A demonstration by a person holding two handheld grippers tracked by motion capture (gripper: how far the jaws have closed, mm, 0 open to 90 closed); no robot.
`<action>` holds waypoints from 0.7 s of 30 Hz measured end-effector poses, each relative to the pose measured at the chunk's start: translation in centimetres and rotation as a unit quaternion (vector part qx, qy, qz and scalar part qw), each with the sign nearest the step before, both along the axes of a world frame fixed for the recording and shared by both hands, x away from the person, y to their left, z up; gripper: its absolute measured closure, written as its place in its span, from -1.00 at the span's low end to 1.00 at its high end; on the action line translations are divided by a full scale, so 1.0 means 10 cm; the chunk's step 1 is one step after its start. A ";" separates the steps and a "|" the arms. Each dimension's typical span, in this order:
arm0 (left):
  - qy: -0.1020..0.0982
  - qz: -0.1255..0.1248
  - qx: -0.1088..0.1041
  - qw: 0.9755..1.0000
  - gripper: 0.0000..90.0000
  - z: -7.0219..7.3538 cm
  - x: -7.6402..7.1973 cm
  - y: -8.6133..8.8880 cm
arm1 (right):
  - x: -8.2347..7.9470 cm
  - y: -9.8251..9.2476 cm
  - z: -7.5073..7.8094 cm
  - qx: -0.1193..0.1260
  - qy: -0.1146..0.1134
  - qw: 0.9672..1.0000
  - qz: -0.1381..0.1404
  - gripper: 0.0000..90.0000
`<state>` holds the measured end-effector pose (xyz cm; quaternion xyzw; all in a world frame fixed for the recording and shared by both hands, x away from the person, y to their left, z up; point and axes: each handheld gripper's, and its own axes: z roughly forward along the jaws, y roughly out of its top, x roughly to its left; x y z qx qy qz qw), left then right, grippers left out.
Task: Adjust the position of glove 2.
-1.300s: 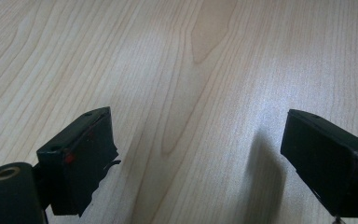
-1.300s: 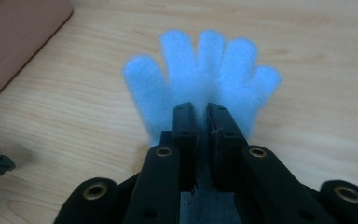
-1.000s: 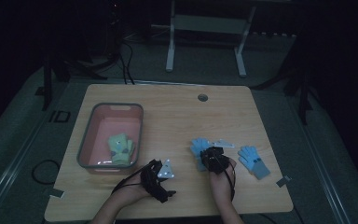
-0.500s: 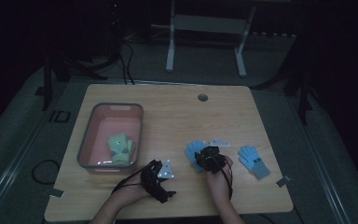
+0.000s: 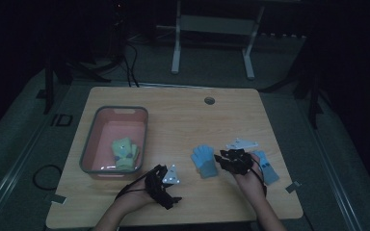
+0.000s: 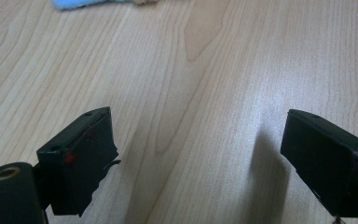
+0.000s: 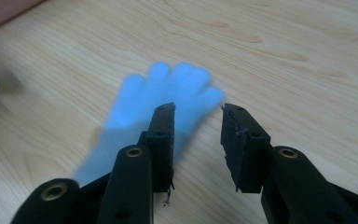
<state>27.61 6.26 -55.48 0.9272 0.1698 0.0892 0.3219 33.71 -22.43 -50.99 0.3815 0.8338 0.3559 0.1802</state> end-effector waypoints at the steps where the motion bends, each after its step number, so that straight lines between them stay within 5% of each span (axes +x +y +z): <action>1: -0.002 -0.001 0.001 1.000 -0.77 0.00 0.00 0.00 | 0.00 -0.06 0.01 -0.002 -0.001 1.000 0.005 0.42; 5: -0.002 -0.003 0.003 1.000 -0.77 -0.01 0.00 0.00 | 0.00 -0.33 0.05 -0.013 -0.003 1.000 0.005 0.41; 10: 0.000 -0.007 0.005 1.000 -0.77 -0.01 -0.01 -0.01 | -0.05 -0.66 0.06 0.007 0.005 1.000 -0.015 0.41; 21: 0.002 -0.006 0.001 1.000 -0.77 -0.01 0.00 0.00 | -0.08 -1.23 0.07 -0.022 0.010 0.999 -0.024 0.31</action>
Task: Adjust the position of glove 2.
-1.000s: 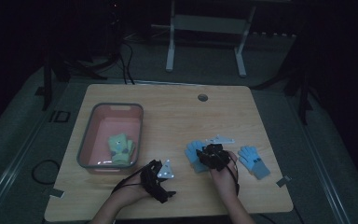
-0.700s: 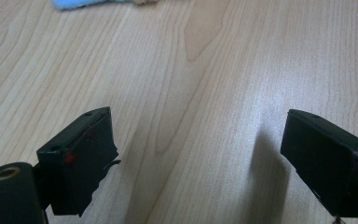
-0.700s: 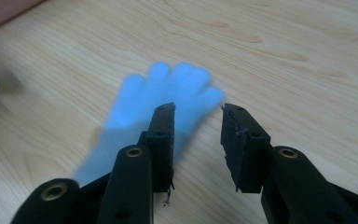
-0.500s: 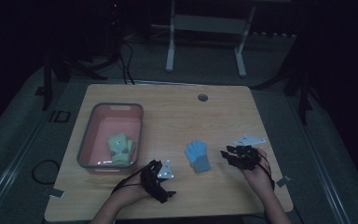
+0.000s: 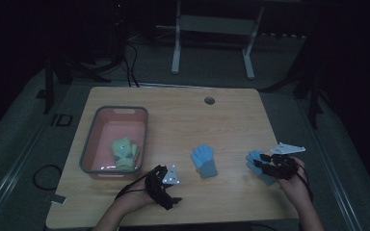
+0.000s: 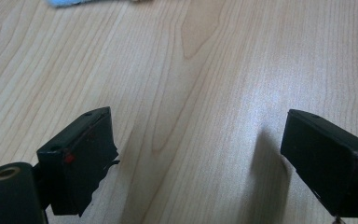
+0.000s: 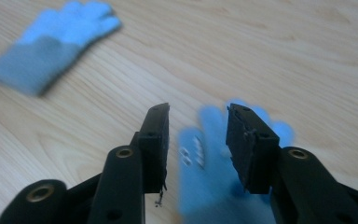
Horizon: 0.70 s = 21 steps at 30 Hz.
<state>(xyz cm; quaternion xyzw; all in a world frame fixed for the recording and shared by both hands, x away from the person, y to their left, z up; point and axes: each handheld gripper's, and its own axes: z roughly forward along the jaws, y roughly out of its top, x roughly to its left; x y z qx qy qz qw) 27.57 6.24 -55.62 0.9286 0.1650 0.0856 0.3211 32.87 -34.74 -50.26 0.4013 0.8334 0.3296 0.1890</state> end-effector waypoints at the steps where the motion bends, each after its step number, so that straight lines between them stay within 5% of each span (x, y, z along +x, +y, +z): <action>1: 0.000 0.000 0.000 1.000 -0.77 0.00 0.00 0.00 | 0.00 -0.04 0.00 -0.006 -0.001 1.000 -0.002 0.31; 7: -0.002 0.001 0.002 1.000 -0.77 0.00 0.00 0.00 | 0.09 -0.22 -0.07 -0.014 0.023 1.000 0.007 0.32; 14: -0.002 0.000 0.002 1.000 -0.77 -0.01 -0.01 0.00 | 0.13 -0.26 -0.36 -0.032 0.045 0.998 0.014 0.30; 16: -0.002 0.000 0.003 1.000 -0.77 -0.01 -0.01 -0.01 | 0.11 -0.26 -0.39 -0.018 0.040 0.999 0.006 0.44; 18: -0.004 0.000 0.004 1.000 -0.77 -0.01 0.00 -0.01 | 0.09 -0.24 -0.38 -0.022 0.041 0.999 -0.002 0.72; 21: -0.001 0.003 -0.001 1.000 -0.77 0.00 0.00 0.00 | 0.08 -0.18 -0.36 -0.035 0.044 0.998 -0.013 0.83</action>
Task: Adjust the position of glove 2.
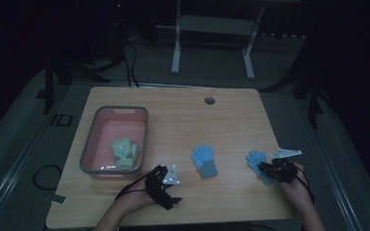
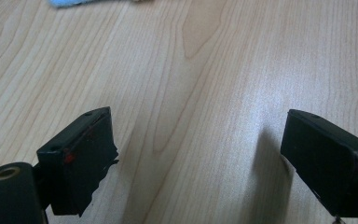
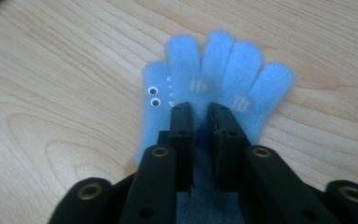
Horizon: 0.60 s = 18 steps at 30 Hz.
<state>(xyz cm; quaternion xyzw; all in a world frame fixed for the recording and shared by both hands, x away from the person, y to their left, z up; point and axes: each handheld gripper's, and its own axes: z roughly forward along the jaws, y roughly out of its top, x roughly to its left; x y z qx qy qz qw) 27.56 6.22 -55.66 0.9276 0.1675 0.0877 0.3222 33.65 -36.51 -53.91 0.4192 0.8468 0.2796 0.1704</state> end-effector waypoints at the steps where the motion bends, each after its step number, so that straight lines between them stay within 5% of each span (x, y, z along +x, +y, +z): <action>1: 0.000 0.000 0.000 1.000 -0.77 0.00 0.00 0.00 | 0.00 0.02 0.00 -0.005 -0.001 1.000 -0.004 0.85; 9: 0.001 0.000 0.000 1.000 -0.77 0.00 0.00 0.00 | 0.01 0.18 0.20 0.019 0.003 0.999 -0.044 0.89; 14: 0.000 0.000 0.000 1.000 -0.77 0.00 0.00 0.01 | -0.03 0.44 0.51 0.040 -0.055 0.996 -0.061 0.89; 18: -0.001 -0.002 0.000 1.000 -0.77 0.00 0.00 0.01 | -0.01 0.61 0.66 0.054 -0.067 0.993 -0.079 0.89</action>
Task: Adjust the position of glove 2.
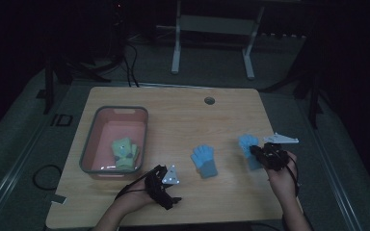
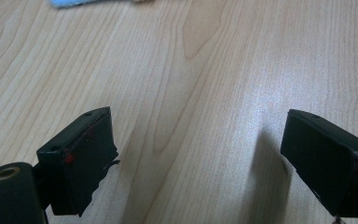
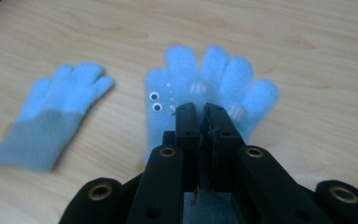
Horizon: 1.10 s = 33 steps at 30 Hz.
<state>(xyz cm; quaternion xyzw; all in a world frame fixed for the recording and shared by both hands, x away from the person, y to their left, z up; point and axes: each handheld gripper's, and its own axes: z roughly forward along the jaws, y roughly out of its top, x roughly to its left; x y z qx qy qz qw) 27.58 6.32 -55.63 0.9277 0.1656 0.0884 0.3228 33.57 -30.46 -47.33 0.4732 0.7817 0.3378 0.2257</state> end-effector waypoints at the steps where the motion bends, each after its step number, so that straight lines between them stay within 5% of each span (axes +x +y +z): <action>1: 0.001 0.000 -0.001 1.000 -0.77 0.00 0.00 0.00 | 0.01 0.04 0.01 0.000 -0.002 1.000 -0.006 0.89; 4: 0.001 0.001 -0.001 1.000 -0.77 0.00 0.00 0.00 | 0.02 0.12 0.02 -0.006 -0.002 1.000 -0.025 0.89; 5: 0.000 0.000 0.000 1.000 -0.77 0.00 0.00 0.00 | 0.06 0.20 -0.04 0.009 0.007 0.999 -0.043 0.89; 13: 0.000 -0.002 0.000 1.000 -0.77 0.00 0.00 0.00 | 0.16 0.37 -0.33 0.015 0.025 0.994 -0.101 0.89; 17: 0.000 -0.003 0.001 1.000 -0.77 0.00 0.00 0.00 | 0.21 0.40 -0.52 -0.005 0.037 0.993 -0.110 0.87; 23: -0.001 -0.003 0.000 1.000 -0.77 0.00 0.00 0.00 | 0.29 0.32 -0.70 0.002 0.058 0.991 -0.123 0.75; 33: -0.001 -0.004 0.002 1.000 -0.77 0.00 0.00 0.00 | 0.28 0.30 -0.61 0.006 0.051 0.992 -0.111 0.54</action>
